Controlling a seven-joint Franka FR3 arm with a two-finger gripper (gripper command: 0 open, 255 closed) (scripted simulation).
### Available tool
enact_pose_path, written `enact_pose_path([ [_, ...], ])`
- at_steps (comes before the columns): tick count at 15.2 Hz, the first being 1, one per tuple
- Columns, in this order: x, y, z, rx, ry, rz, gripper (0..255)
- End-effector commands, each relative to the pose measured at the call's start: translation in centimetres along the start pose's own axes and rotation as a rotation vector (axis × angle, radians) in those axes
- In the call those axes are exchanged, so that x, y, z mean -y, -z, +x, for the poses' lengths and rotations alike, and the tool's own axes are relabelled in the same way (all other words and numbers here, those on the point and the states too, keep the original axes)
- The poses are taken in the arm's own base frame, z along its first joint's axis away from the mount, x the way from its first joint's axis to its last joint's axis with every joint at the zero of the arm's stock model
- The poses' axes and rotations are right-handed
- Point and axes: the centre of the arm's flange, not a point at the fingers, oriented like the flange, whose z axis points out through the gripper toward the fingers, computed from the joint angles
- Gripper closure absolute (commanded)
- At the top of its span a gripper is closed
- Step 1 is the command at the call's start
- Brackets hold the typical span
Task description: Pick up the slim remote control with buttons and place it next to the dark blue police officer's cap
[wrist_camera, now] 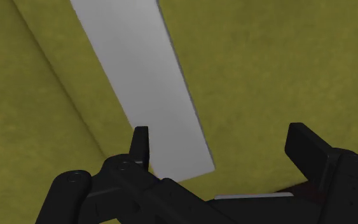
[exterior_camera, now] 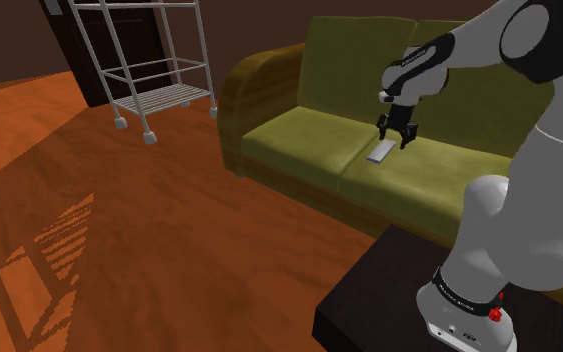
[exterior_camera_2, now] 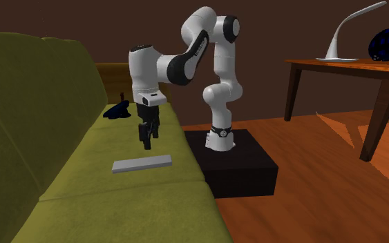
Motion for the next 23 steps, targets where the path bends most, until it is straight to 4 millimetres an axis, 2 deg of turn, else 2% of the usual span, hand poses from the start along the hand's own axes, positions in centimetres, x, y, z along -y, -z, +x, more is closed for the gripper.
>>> enact_pose_path([
  [1, -2.1, -0.7, -1.2, 0.002, 0.081, -0.018, 0],
  [4, -4.6, -2.1, -2.7, 0.013, 0.157, -0.013, 0],
  [12, -4.6, -6.1, -2.7, 0.013, 0.157, -0.013, 0],
  [19, -4.6, -6.1, -2.7, 0.013, 0.157, -0.013, 0],
  [20, -4.6, -6.1, -2.7, 0.013, 0.157, -0.013, 255],
  [23, -4.6, -6.1, -2.7, 0.013, 0.157, -0.013, 255],
])
